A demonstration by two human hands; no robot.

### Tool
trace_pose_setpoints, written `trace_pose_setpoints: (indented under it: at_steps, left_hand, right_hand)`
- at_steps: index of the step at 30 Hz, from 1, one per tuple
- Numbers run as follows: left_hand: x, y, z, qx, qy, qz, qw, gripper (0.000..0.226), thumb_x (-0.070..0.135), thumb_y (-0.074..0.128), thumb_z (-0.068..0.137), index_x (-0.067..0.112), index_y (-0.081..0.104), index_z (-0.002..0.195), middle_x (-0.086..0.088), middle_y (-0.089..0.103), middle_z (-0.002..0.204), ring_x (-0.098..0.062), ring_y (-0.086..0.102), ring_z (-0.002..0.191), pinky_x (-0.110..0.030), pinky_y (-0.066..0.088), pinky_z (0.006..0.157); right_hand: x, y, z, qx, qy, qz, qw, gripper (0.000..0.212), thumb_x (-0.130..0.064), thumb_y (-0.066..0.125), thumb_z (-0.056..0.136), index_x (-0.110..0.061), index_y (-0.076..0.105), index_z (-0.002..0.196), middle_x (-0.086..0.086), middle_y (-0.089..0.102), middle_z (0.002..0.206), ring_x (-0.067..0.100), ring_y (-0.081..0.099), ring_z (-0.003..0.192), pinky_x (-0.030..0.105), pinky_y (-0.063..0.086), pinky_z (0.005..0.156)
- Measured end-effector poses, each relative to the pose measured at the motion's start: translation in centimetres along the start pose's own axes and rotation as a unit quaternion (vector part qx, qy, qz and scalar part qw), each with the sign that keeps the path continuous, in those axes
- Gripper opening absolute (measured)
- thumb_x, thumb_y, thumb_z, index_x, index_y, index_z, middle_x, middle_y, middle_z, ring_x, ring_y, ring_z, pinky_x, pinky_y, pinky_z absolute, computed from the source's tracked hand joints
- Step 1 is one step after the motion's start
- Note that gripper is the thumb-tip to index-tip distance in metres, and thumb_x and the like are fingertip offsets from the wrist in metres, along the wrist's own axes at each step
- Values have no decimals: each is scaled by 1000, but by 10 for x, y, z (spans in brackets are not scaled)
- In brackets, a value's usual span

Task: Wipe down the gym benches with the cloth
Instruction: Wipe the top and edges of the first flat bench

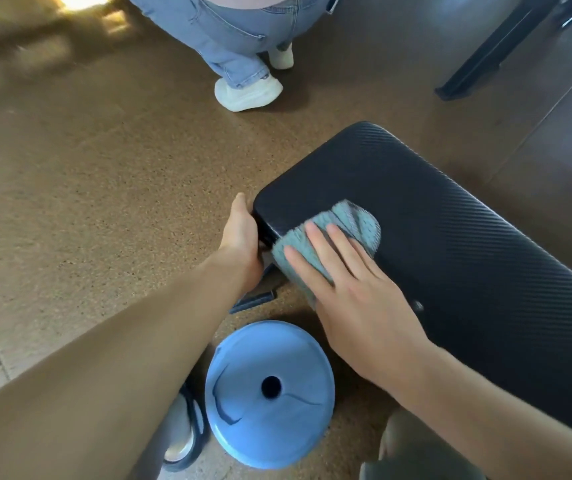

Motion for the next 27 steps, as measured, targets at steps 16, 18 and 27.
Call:
trace_pose_setpoints:
  at_steps: [16, 18, 27]
  left_hand:
    - [-1, 8, -1, -38, 7, -33, 999, 56, 54, 28, 106, 19, 71, 98, -8, 79, 84, -18, 77, 70, -31, 57, 67]
    - [0, 8, -3, -17, 6, -28, 999, 58, 58, 26, 105, 21, 71, 98, -6, 79, 82, -18, 77, 72, -29, 57, 64]
    - [-3, 11, -1, 0, -25, 8, 1000, 64, 65, 33, 98, 17, 72, 114, -11, 79, 96, -29, 76, 92, -40, 56, 93]
  right_hand:
    - [18, -11, 128, -20, 5, 95, 995, 57, -38, 14, 109, -28, 14, 166, 6, 7, 174, 25, -2, 160, 41, 1, 130]
    - [16, -13, 136, -24, 20, 96, 995, 56, -36, 18, 111, -26, 11, 166, 7, 4, 174, 25, -4, 160, 41, -1, 129]
    - [7, -2, 0, -11, -26, 10, 1000, 72, -26, 46, 100, -20, 16, 166, 17, 9, 172, 34, 8, 159, 46, 13, 128]
Point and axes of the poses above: each hand's wrist, its own z-axis towards the middle knuckle, its own y-axis out of the palm, x = y × z, the point moved 3 cm from there along z, towards the middle knuckle
